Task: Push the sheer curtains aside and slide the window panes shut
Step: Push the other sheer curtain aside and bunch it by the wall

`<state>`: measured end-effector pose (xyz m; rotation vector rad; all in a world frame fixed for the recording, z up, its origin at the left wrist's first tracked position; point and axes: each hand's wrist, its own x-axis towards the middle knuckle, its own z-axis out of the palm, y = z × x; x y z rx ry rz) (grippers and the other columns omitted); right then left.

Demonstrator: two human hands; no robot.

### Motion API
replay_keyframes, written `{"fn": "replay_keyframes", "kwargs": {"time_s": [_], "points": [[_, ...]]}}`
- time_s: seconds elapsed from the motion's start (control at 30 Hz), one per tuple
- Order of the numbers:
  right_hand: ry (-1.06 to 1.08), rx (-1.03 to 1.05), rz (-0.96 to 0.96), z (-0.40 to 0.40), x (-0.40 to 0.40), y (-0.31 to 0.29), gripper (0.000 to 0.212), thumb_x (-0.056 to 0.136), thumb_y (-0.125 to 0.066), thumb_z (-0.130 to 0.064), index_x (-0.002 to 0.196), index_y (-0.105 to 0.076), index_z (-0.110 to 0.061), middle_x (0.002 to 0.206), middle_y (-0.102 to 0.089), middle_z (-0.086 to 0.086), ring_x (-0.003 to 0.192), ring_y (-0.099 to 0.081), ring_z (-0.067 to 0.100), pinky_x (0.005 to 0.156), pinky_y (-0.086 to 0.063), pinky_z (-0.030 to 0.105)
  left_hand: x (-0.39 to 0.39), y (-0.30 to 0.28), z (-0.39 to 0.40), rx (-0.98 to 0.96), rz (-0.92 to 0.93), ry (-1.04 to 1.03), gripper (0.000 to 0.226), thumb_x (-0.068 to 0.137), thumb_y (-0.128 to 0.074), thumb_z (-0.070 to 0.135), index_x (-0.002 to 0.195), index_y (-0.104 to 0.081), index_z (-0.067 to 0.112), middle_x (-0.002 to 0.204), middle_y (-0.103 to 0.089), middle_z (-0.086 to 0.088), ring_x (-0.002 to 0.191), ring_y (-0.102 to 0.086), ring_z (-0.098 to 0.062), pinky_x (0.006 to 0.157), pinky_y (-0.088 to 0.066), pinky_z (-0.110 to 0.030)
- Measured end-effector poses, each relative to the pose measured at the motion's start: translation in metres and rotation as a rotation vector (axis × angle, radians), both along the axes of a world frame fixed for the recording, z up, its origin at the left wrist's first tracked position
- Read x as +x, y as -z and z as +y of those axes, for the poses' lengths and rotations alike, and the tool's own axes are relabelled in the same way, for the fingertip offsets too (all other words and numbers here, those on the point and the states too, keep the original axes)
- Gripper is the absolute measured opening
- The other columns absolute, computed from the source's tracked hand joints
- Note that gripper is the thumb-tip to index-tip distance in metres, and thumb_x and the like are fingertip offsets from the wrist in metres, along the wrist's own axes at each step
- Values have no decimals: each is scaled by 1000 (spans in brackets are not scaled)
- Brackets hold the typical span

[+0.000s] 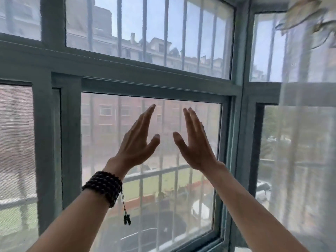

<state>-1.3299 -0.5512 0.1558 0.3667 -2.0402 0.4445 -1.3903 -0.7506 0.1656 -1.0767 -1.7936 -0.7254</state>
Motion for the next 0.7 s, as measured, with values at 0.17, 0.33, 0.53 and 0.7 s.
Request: {"fn": "replay_keyframes", "kwargs": {"time_s": [0.17,0.33,0.53,0.7], "points": [[136,-32,-26,73,30,3,80,94,-23,-69,161,-1,-31,171,5,-3,156,0,15,125,-4,53,1,6,83,-7,-25,149,81,93,-45,44,158,2,36,166,-22,0,145,-38,-26,107,-44,-53],[264,-45,-58,127,63,8,80,92,-22,-68,161,-3,-32,171,7,-4,156,0,14,125,0,52,3,11,147,-1,-37,270,82,92,-46,45,159,-1,34,165,-25,0,143,-40,-22,107,-40,-42],[421,-49,-91,189,102,19,78,95,-23,-64,161,-2,-29,170,8,-6,155,6,6,126,1,46,12,17,223,-28,-59,420,80,93,-44,48,160,-3,35,165,-25,0,144,-37,-20,110,-37,-44],[521,-41,-108,233,125,28,74,97,-24,-61,162,-4,-30,170,7,-6,154,7,4,126,1,46,19,23,281,-75,-70,448,75,92,-35,57,159,-9,36,164,-26,-2,148,-29,-18,112,-34,-54]]}}
